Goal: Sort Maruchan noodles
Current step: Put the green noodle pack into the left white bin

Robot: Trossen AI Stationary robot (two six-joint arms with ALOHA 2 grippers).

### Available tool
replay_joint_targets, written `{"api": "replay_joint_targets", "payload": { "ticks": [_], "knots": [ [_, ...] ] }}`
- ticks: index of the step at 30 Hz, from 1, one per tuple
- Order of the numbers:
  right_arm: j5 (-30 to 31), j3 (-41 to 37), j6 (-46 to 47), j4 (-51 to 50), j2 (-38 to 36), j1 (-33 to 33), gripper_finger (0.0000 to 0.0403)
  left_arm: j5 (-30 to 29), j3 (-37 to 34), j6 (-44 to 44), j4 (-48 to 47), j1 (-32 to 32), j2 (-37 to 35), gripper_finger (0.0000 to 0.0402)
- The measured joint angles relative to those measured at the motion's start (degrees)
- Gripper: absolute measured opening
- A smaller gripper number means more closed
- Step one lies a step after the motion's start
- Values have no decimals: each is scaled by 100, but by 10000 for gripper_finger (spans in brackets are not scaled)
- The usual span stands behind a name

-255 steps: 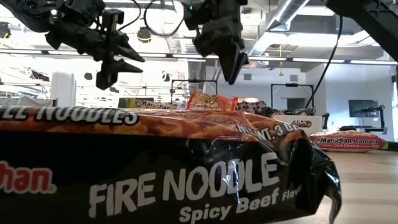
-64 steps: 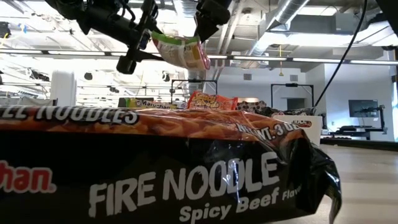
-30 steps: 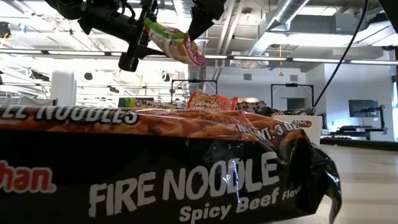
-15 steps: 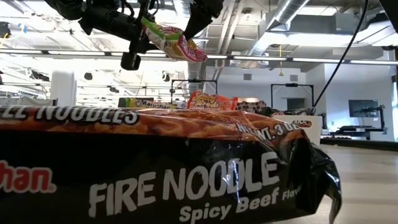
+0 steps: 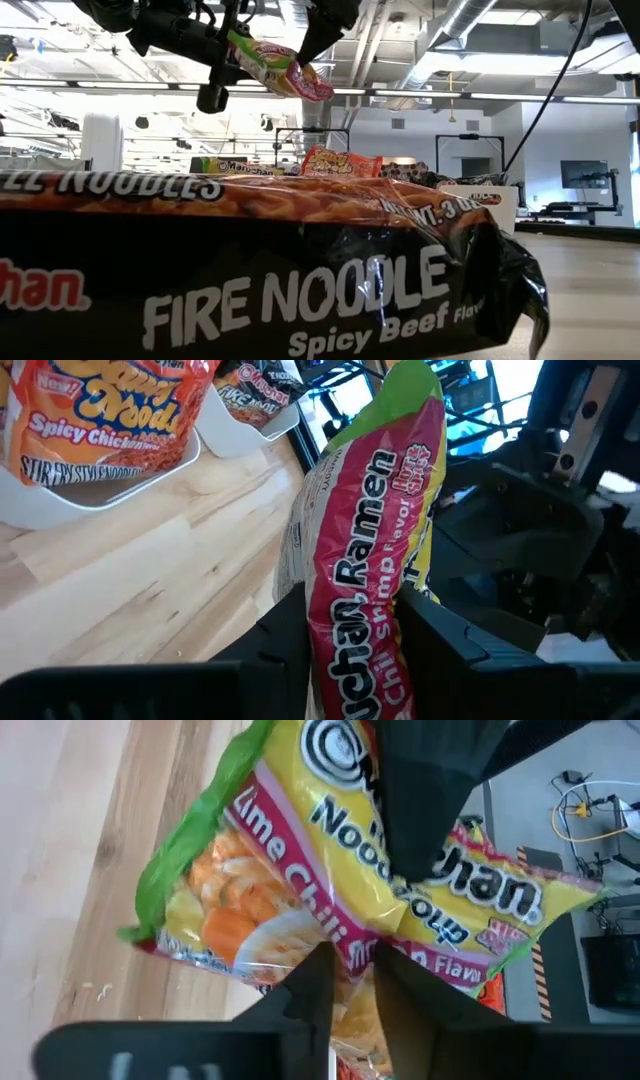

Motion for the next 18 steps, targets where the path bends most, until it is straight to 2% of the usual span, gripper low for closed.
{"api": "replay_joint_targets", "payload": {
  "ticks": [6,11,18],
  "knots": [
    [53,527,7,-610,2,-12,138,-43,0,380,-9,158,0,99],
    [56,1110,15,-1091,2,-66,159,-113,0,778,-18,336,-1,99],
    [53,1829,137,-1791,2,-275,164,-160,164,2245,-77,734,-9,103]
  ]
}}
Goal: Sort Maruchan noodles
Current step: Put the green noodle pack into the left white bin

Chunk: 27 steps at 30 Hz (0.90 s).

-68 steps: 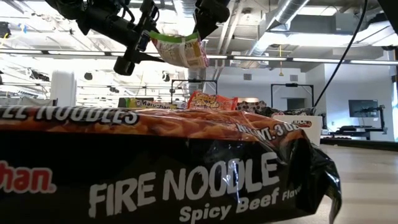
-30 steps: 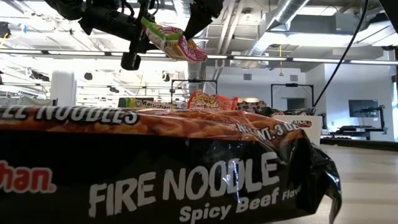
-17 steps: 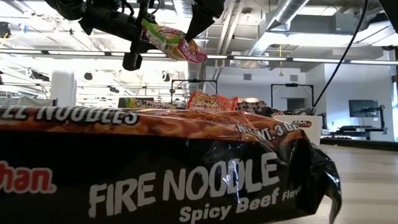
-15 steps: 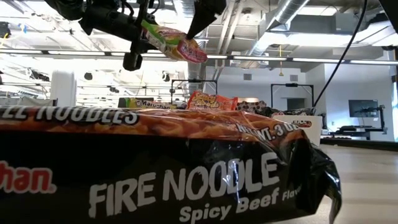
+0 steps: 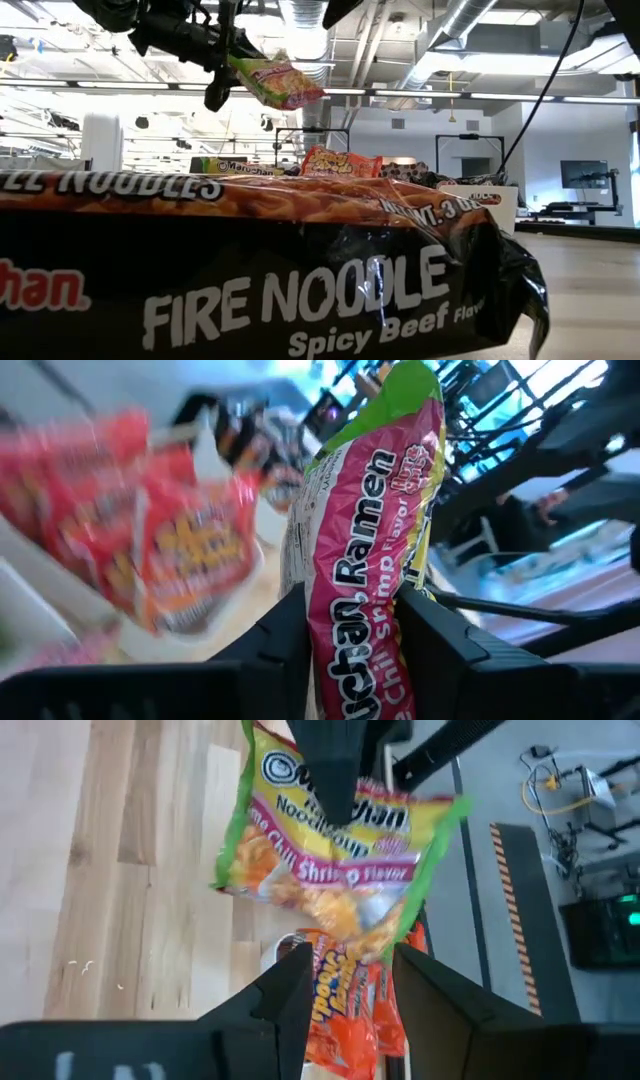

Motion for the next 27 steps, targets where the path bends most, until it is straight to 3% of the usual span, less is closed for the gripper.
{"api": "replay_joint_targets", "payload": {
  "ticks": [3,12,22,27],
  "knots": [
    [-2,142,171,-180,0,-92,164,-110,290,762,-392,205,-4,104],
    [-22,175,579,-409,2,-282,164,-967,1733,3926,-3192,972,9,104],
    [-33,175,1145,-411,2,-341,164,-865,2147,6316,-3629,1770,83,105],
    [-33,175,1531,-409,2,-345,164,-436,2147,6596,-3706,1845,456,105]
  ]
}}
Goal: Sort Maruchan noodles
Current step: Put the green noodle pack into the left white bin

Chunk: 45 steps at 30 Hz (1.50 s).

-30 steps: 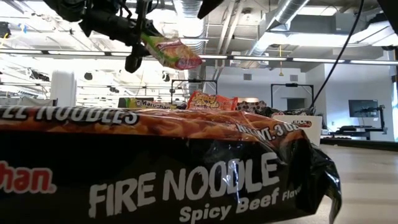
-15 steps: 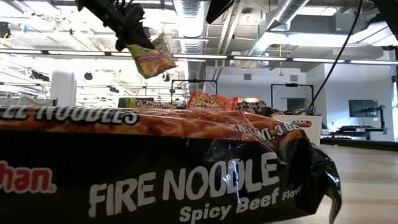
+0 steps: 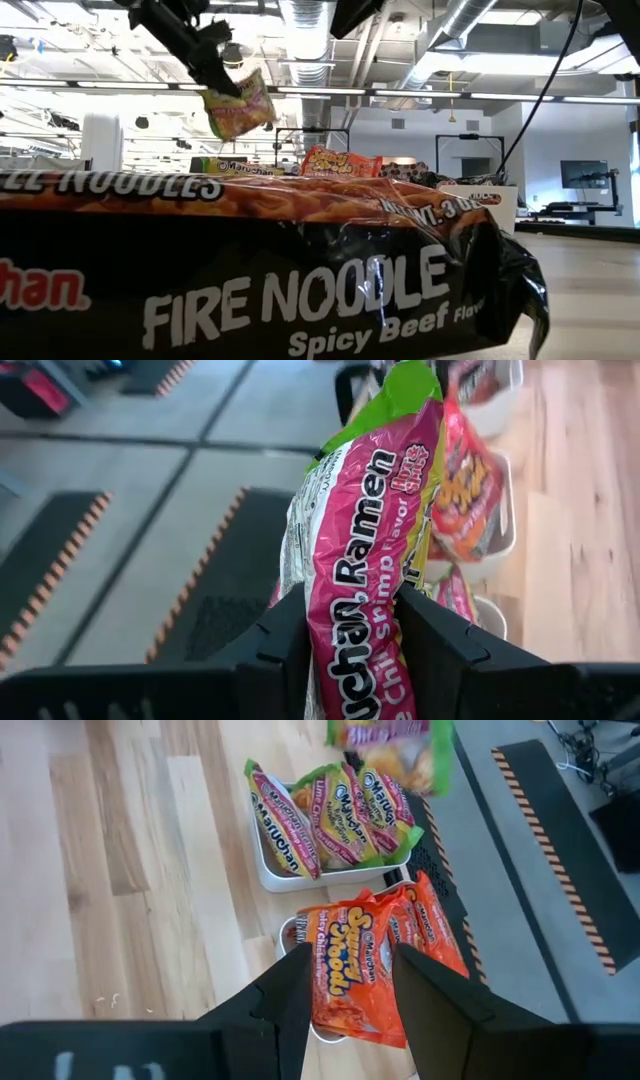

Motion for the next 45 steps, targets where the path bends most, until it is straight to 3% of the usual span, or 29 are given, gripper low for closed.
{"api": "replay_joint_targets", "payload": {
  "ticks": [15,35,45],
  "knots": [
    [2,-4,403,0,0,2,164,338,0,62,-287,-25,1061,105],
    [2,-4,456,-120,0,4,164,-107,10,172,-501,-336,2134,107],
    [2,-6,594,-129,0,4,164,-225,2,174,-433,-429,2171,167]
  ]
}}
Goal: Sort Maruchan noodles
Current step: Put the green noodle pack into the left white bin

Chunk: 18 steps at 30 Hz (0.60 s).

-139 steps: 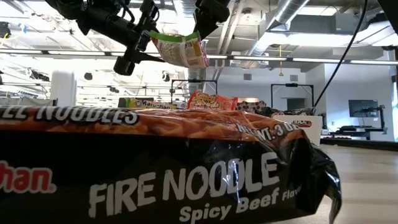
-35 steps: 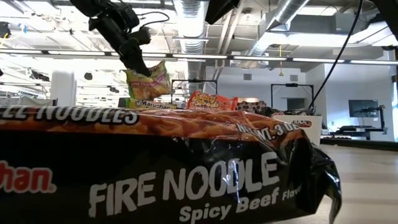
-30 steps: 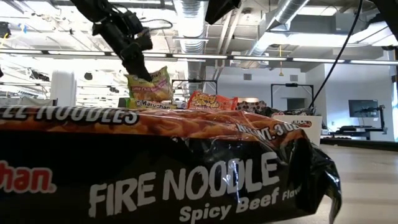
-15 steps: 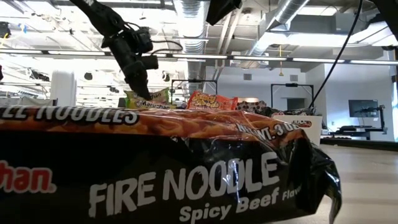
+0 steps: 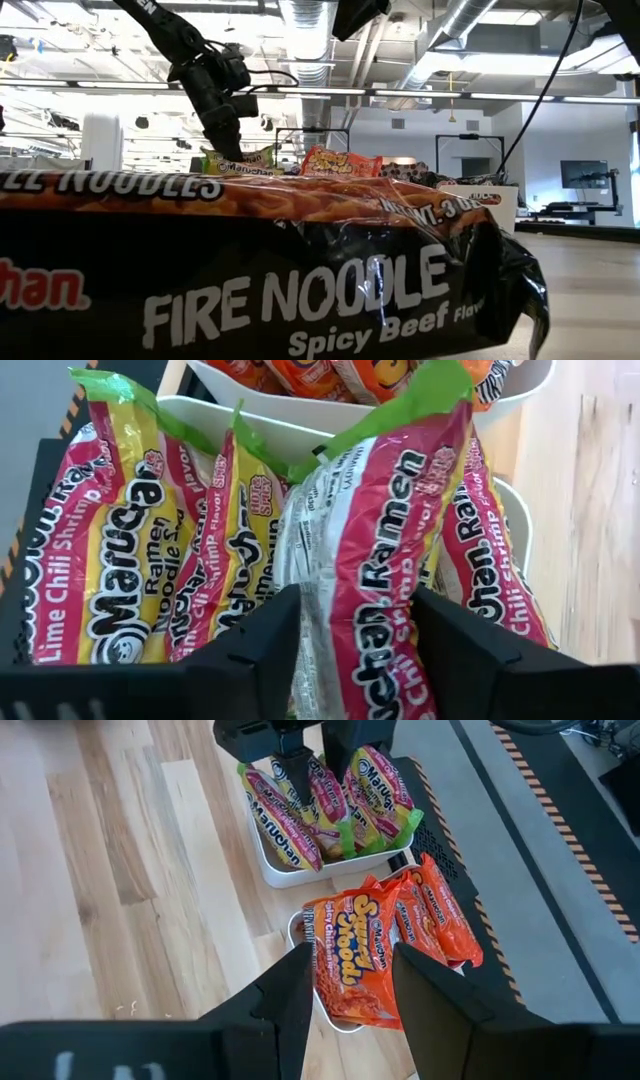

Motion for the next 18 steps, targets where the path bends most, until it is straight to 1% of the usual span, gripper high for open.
{"api": "replay_joint_targets", "payload": {
  "ticks": [4,7,12,18],
  "knots": [
    [0,0,47,2,0,0,164,53,-4,-225,137,-19,2,197],
    [0,0,134,2,0,0,164,47,-6,-378,346,-19,2,212],
    [0,0,151,2,0,0,164,-44,350,-616,155,-19,7,216],
    [0,0,163,7,0,0,164,-85,901,-473,-409,-19,7,217]
  ]
}}
